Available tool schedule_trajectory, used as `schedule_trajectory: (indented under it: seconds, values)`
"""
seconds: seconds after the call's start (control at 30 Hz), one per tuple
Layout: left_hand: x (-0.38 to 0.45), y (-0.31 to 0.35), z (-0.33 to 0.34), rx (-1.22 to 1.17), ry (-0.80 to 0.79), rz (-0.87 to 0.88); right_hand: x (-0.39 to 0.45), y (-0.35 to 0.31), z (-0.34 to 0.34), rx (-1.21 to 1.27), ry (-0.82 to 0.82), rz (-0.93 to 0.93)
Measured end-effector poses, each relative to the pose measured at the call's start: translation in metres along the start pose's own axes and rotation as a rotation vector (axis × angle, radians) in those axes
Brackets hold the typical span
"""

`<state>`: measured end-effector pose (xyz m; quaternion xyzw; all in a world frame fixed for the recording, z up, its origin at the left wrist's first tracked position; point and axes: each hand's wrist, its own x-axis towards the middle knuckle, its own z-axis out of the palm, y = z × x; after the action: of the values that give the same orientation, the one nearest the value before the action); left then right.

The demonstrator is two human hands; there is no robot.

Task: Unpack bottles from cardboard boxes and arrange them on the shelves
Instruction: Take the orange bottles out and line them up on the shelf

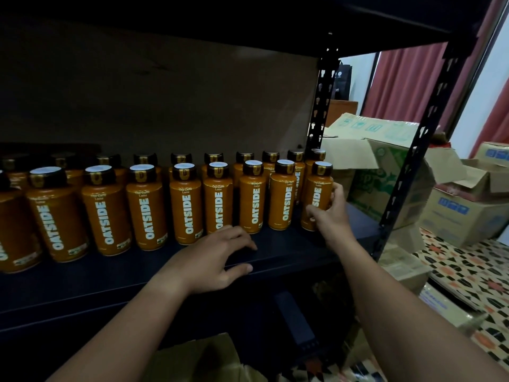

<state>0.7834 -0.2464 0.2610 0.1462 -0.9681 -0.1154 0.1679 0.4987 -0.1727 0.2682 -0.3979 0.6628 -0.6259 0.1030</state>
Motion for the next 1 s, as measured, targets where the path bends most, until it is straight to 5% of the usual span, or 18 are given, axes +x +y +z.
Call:
schedule_trajectory:
  seconds: [1.0]
  values:
    - [0.001, 0.0002, -0.0013, 0.01, -0.037, -0.04, -0.0029, 0.0003, 0.0024, -0.074, 0.004, -0.037]
